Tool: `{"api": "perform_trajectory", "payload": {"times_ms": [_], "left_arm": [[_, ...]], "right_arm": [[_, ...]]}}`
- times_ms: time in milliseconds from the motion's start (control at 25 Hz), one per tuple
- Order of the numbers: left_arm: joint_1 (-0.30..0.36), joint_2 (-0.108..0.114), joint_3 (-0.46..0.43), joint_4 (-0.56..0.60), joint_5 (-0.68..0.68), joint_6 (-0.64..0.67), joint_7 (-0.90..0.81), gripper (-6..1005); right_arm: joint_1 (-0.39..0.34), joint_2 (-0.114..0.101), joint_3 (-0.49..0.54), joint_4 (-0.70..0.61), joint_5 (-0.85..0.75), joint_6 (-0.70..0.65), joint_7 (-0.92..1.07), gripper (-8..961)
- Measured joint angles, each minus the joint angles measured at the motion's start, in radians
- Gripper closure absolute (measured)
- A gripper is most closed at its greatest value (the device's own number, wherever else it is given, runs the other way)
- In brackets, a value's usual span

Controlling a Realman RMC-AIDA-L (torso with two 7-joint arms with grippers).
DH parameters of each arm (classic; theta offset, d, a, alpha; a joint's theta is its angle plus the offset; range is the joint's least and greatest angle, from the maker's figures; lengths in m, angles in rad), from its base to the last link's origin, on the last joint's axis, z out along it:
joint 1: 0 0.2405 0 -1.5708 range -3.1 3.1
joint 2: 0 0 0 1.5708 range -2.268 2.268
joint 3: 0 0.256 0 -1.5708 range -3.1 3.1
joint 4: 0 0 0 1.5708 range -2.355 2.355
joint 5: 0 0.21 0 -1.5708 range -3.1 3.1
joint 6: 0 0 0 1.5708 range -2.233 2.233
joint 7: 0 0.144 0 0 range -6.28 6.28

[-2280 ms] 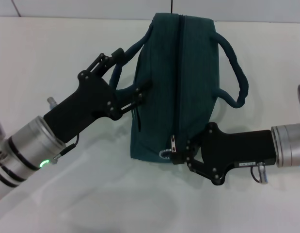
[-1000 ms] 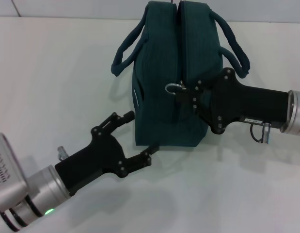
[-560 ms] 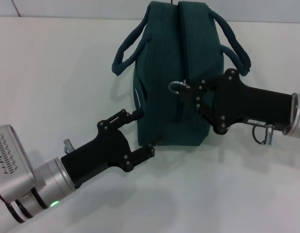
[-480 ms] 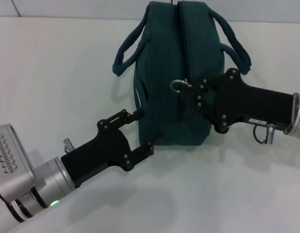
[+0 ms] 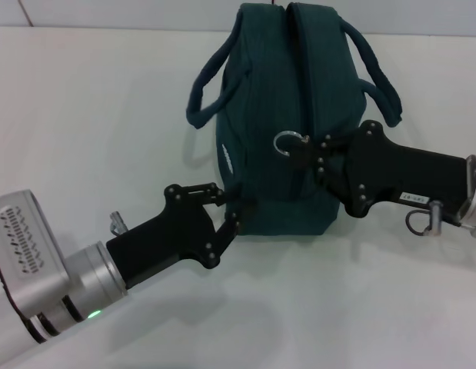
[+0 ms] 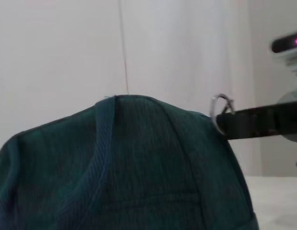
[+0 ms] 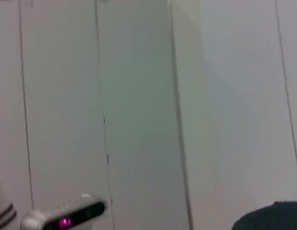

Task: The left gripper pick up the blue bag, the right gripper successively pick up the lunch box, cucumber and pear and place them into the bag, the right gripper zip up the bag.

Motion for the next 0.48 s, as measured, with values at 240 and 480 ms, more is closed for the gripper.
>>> {"api": "perform_trajectory", "payload": {"times_ms": [240, 480], "left_arm": [[-0.019, 0.0, 0.001, 0.0, 0.042, -0.004, 0.042, 839], [-0.033, 0.0, 0.002, -0.003, 0.049, -0.006, 0.064, 916]], "right_arm": [[0.008, -0.014, 0.006, -0.009, -0.003, -0.026, 0.23, 943], [0.016, -0.025, 0.077, -0.007, -0.001, -0.053, 0.362, 943]]}}
